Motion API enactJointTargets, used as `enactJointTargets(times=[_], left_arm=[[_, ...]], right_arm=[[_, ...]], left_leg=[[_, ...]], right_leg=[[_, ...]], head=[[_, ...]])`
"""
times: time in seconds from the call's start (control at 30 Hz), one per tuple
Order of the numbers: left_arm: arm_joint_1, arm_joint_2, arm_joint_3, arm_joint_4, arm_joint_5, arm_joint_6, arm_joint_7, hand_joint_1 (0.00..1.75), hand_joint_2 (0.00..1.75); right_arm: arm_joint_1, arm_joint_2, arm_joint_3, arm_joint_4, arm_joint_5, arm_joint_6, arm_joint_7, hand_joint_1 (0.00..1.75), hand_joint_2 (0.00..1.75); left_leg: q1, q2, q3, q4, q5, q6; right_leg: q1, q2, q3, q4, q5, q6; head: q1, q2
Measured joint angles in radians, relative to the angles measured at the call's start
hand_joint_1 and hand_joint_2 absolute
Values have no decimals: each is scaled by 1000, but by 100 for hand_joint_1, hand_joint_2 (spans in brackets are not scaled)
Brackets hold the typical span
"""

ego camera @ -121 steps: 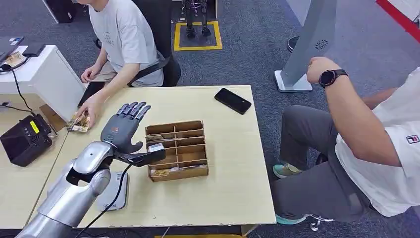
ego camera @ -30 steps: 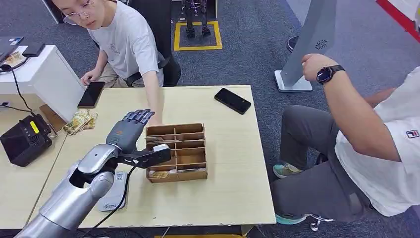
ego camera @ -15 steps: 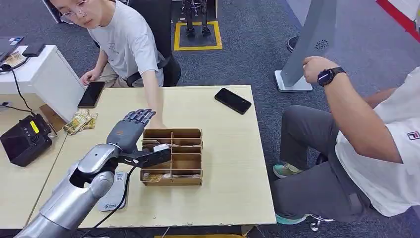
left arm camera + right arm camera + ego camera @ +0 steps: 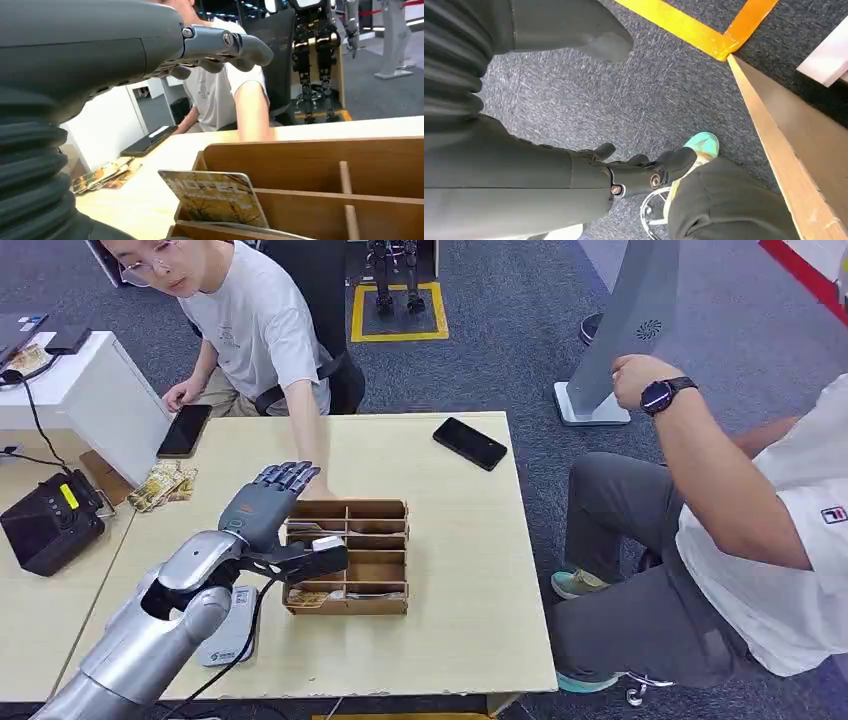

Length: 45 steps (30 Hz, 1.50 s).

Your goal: Pass the card to the sensor for recognition and then transmit it.

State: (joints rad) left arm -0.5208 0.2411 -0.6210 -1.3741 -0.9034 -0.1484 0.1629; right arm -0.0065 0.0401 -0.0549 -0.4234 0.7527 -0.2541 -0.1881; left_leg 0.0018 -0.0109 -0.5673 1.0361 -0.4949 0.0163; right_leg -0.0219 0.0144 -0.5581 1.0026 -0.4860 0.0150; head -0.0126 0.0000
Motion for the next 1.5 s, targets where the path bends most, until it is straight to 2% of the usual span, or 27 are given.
enactJointTargets(times=[1.07, 1.1, 1.33, 1.5], left_arm=[[13, 8, -1, -2, 13, 12, -11, 0, 175], [13, 8, -1, -2, 13, 12, -11, 175, 175], [12, 5, -6, -11, 16, -27, -8, 175, 175], [8, 2, -6, -22, 35, -31, -5, 175, 175]], right_arm=[[4, 0, 0, 8, -3, -3, 1, 0, 175], [4, 0, 0, 8, -3, -3, 1, 0, 175], [-7, 0, 2, -3, -6, -3, -5, 0, 175], [-12, 0, 3, -15, -9, 7, -2, 0, 175]], left_leg=[[0, 0, 0, 0, 0, 0], [0, 0, 0, 0, 0, 0], [0, 0, 0, 0, 0, 0], [0, 0, 0, 0, 0, 0]], right_leg=[[0, 0, 0, 0, 0, 0], [0, 0, 0, 0, 0, 0], [0, 0, 0, 0, 0, 0], [0, 0, 0, 0, 0, 0]], head=[[0, 0], [0, 0], [0, 0], [0, 0]])
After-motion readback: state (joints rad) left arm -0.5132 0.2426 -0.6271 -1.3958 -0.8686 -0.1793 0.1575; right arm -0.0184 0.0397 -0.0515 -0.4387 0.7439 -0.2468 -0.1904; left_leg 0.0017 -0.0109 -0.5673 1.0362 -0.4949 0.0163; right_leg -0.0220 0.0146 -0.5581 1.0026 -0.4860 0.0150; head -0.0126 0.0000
